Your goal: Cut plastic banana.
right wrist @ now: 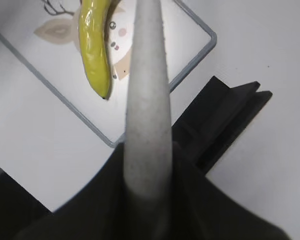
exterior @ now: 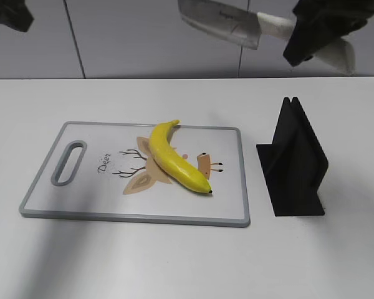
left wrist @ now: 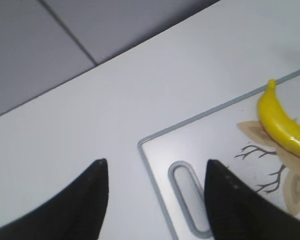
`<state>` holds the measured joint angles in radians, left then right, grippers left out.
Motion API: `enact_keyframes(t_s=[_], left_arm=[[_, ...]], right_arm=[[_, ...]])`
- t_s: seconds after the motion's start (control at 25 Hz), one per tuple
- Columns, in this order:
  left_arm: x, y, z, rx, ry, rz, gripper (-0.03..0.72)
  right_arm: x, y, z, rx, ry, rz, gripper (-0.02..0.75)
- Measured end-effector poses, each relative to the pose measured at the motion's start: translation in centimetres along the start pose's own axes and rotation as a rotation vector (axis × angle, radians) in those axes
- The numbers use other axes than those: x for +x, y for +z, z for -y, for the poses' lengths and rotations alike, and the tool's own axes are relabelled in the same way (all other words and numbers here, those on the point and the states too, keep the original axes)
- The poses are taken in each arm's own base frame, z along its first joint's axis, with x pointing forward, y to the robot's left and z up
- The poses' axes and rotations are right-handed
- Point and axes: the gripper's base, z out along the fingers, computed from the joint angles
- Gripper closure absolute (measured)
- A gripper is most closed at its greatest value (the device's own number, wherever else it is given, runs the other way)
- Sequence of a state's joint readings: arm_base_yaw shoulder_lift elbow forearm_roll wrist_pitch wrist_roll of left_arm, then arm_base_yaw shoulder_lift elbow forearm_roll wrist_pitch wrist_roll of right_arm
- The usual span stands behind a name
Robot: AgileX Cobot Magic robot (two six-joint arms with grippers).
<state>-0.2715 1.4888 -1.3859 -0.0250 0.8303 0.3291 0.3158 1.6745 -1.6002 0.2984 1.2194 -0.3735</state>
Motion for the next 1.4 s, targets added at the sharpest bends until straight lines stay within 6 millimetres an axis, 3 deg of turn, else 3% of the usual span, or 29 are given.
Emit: enact_keyframes(t_s=[0.28, 0.4, 0.6, 0.8, 1.0, 1.4], left_arm=[[2.9, -2.4, -1.0, -0.120, -0.206, -0.242, 0.099], [4.0, -3.5, -0.5, -0.118, -0.227, -0.250, 0.100], [7.6, -5.8, 0.9, -0.096, -0.244, -0.254, 0.100], [11.4, -8.9, 2.3, -0.109, -0.245, -0.178, 0.100], [16.4, -10.3, 4.1, -0.116, -0.244, -0.118, 0.104], [24.0, -11.9, 6.7, -0.142, -0.248, 0.024, 0.104]], right_arm=[[1.7, -3.9, -1.0, 0.080, 0.286, 0.079, 0.560], [3.3, -4.1, -1.3, 0.097, 0.357, 0.095, 0.560], [6.6, -4.2, -1.9, 0.120, 0.500, 0.184, 0.560], [9.8, -2.7, -2.1, 0.141, 0.554, 0.161, 0.560], [12.0, -0.2, -1.9, 0.149, 0.588, 0.090, 0.560], [12.5, 0.8, -1.6, 0.160, 0.597, 0.118, 0.560]])
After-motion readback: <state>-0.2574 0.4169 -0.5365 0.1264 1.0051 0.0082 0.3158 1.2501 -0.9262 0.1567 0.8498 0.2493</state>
